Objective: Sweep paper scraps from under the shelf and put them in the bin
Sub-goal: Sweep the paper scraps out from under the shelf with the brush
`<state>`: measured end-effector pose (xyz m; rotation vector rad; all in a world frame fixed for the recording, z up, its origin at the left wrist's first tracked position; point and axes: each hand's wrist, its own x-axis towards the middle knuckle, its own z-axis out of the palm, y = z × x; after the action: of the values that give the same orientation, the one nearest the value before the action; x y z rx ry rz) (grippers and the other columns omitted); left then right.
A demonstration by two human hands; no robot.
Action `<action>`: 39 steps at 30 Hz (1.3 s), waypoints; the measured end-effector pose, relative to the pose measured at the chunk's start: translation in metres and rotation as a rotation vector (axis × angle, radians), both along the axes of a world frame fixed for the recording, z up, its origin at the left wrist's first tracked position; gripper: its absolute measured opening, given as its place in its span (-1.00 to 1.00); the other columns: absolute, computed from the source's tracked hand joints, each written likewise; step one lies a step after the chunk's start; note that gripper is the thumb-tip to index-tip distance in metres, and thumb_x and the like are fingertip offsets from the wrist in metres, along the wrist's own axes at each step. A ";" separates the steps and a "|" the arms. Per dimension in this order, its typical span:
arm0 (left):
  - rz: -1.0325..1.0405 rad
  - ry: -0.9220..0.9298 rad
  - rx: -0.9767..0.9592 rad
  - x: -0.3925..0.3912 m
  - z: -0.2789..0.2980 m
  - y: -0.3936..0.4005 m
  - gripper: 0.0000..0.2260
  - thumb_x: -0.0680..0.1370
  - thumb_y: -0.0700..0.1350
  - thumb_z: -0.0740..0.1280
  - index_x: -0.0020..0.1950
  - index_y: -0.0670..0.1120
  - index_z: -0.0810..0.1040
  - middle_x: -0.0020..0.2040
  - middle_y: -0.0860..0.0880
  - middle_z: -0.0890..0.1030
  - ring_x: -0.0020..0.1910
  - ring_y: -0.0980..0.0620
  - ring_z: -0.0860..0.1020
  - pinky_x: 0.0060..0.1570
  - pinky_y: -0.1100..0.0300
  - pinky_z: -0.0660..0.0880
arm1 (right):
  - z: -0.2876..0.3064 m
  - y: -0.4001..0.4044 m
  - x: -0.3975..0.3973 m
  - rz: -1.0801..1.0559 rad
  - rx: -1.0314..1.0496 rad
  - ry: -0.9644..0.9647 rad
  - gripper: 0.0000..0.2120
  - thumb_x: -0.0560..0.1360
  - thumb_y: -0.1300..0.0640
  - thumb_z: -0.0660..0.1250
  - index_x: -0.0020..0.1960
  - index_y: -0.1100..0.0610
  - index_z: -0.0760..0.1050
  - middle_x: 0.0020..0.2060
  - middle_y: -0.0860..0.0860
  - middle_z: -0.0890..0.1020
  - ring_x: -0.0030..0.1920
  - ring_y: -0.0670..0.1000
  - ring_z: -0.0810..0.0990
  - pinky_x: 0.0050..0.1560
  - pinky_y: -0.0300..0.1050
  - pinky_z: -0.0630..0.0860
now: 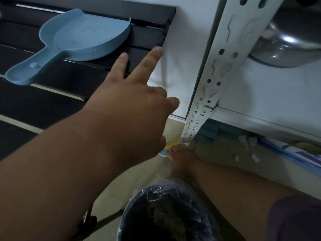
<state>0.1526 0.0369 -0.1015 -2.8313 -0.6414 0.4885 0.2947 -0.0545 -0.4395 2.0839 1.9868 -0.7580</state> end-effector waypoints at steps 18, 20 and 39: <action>0.088 -0.754 -0.502 0.048 0.017 0.003 -0.72 0.53 0.28 0.39 0.15 0.18 0.61 0.27 0.17 0.63 0.22 0.26 0.56 0.23 0.13 0.59 | 0.023 -0.025 0.025 0.041 0.126 0.033 -0.61 0.60 0.16 0.19 0.42 0.08 0.34 0.37 0.11 0.42 0.38 0.14 0.37 0.24 0.14 0.52; 0.209 -0.879 -0.606 0.067 0.021 0.015 -0.70 0.52 0.28 0.46 -0.07 0.06 0.61 -0.11 0.10 0.68 -0.15 0.24 0.63 -0.16 0.22 0.64 | 0.022 -0.025 0.027 0.055 0.139 0.031 -0.60 0.60 0.16 0.18 0.44 0.09 0.33 0.38 0.12 0.41 0.39 0.13 0.35 0.26 0.13 0.50; 0.044 -0.925 -0.942 0.091 0.004 0.035 -0.65 0.56 -0.01 0.52 0.32 0.14 0.56 0.16 0.25 0.68 0.10 0.37 0.65 -0.04 0.56 0.52 | -0.011 -0.002 0.019 0.028 0.145 0.029 -0.52 0.58 0.15 0.26 0.48 0.05 0.28 0.43 0.12 0.40 0.45 0.14 0.34 0.33 0.11 0.46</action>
<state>0.2433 0.0718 -0.0970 -3.8940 -0.7237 -0.8276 0.3138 -0.0568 -0.4508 2.1291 2.1418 -0.6606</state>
